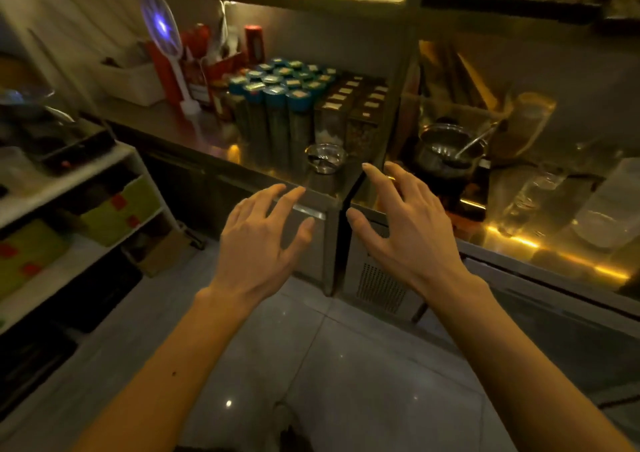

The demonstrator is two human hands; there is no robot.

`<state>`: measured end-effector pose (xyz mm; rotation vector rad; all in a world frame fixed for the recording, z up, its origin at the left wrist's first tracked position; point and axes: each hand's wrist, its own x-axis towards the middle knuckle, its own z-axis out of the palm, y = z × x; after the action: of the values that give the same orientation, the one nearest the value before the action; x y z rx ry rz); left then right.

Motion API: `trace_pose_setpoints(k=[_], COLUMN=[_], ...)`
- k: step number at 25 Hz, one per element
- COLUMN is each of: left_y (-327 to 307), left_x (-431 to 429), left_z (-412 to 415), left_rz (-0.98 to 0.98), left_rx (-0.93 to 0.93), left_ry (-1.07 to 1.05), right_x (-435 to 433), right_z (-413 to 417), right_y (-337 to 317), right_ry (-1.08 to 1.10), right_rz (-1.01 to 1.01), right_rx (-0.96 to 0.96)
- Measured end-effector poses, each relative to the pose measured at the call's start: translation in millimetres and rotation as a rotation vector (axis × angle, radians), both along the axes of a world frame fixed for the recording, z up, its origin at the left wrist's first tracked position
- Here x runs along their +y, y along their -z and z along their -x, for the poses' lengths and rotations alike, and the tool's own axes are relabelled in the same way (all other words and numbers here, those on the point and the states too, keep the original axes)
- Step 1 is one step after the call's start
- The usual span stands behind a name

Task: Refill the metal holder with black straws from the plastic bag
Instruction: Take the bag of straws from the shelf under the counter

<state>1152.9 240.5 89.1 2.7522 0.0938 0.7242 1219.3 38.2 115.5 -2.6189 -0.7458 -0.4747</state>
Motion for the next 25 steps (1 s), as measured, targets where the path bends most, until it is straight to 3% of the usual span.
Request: trace_pose_setpoints(k=[13, 25], left_y=[-45, -101], left_x=[219, 351], left_z=[-217, -493], left_rz=[0.086, 0.038], left_rx=[-0.145, -0.258], left_ry=[-0.028, 0.027], right_x=[234, 345], right_z=[-228, -498], right_y=[-54, -99], right_ry=[-0.092, -0.047], right_rz=[-0.017, -0.237], right_rx=[-0.028, -0.140])
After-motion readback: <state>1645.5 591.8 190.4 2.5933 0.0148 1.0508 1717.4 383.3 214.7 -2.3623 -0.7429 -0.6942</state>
